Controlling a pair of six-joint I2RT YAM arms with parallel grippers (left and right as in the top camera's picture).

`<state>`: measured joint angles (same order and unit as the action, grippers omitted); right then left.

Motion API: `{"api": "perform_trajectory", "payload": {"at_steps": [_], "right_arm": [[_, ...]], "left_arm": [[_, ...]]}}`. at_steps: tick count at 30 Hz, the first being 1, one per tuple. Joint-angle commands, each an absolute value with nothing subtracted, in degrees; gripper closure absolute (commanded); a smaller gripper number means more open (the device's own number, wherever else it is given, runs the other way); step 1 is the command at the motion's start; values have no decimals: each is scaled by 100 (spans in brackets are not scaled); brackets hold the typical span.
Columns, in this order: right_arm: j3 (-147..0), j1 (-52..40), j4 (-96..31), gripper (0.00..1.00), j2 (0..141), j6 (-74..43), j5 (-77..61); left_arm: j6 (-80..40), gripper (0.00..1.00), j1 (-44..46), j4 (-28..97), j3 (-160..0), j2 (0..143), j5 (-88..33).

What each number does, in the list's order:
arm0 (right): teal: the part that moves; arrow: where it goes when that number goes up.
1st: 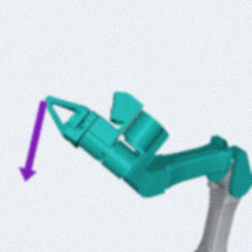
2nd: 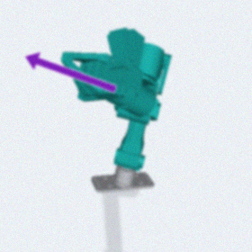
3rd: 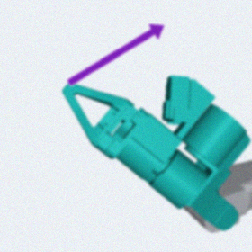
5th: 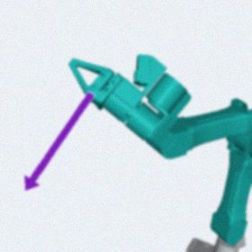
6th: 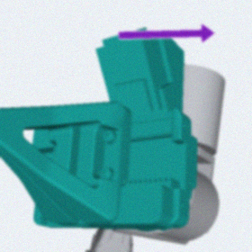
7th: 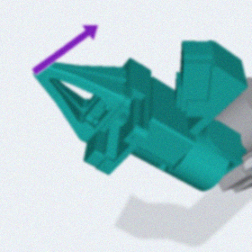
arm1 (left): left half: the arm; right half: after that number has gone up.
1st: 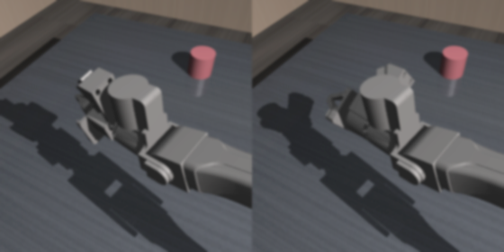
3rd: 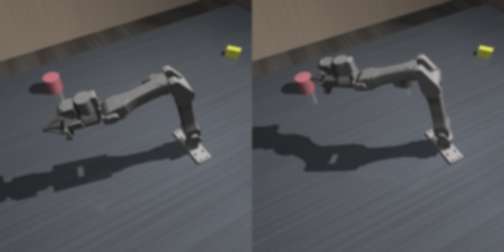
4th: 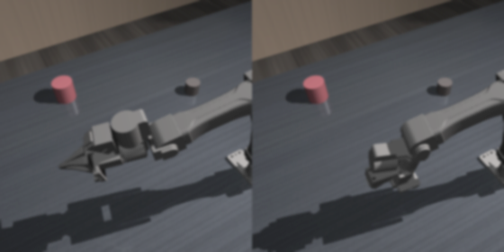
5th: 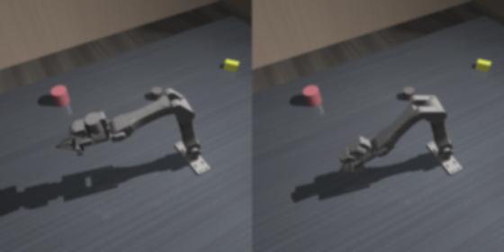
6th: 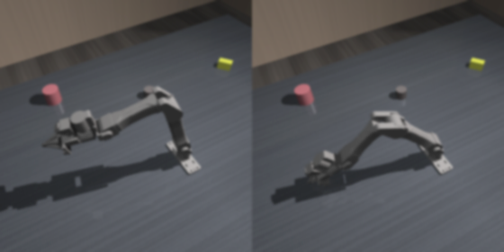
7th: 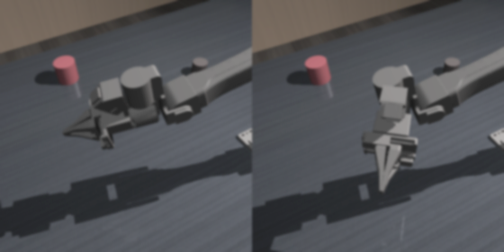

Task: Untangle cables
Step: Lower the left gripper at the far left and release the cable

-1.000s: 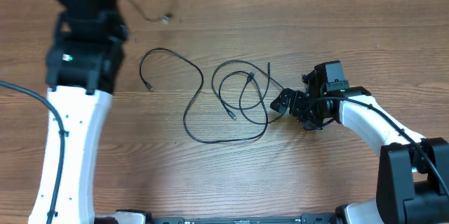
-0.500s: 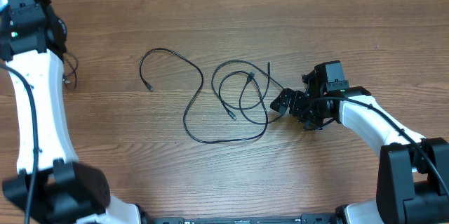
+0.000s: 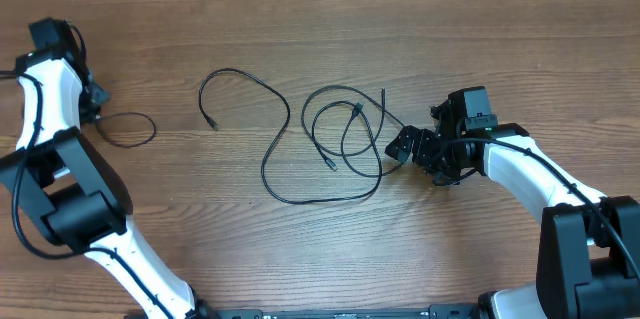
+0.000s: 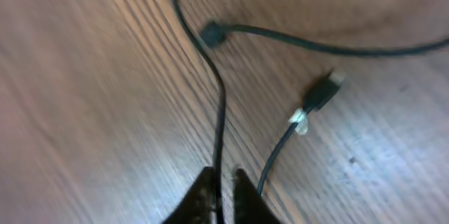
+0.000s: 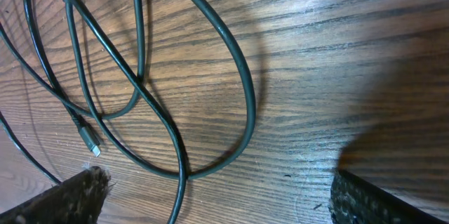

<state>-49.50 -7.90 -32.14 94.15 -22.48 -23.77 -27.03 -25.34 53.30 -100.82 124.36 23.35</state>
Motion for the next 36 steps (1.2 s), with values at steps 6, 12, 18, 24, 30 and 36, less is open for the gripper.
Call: {"api": "perform_trajectory", "payload": {"at_steps": [6, 12, 18, 24, 30, 36], "right_arm": [[-5109, -775, -3175, 0, 9426, -2252, -2408], [-5109, -775, -3177, 0, 9426, -2252, -2408], [-5109, -775, -3177, 0, 9426, -2252, -2408], [-5109, -775, -3177, 0, 9426, -2252, -2408], [-5109, -775, -3177, 0, 9426, -2252, -2408], [-5109, -775, -3177, 0, 9426, -2252, -2408]], "left_arm": [[-2569, 35, -2602, 5426, -10162, 12720, 1653], [-1629, 0, -2611, 5336, -10193, 12717, 108], [-2112, 0, -2746, 5765, -10586, 12589, -329], [-2338, 0, -2838, 6628, -11633, 12512, -1135], [-2283, 43, -2716, 6899, -11786, 12521, -1977], [-2182, 96, -2429, 6890, -11268, 12525, -1245]]}}
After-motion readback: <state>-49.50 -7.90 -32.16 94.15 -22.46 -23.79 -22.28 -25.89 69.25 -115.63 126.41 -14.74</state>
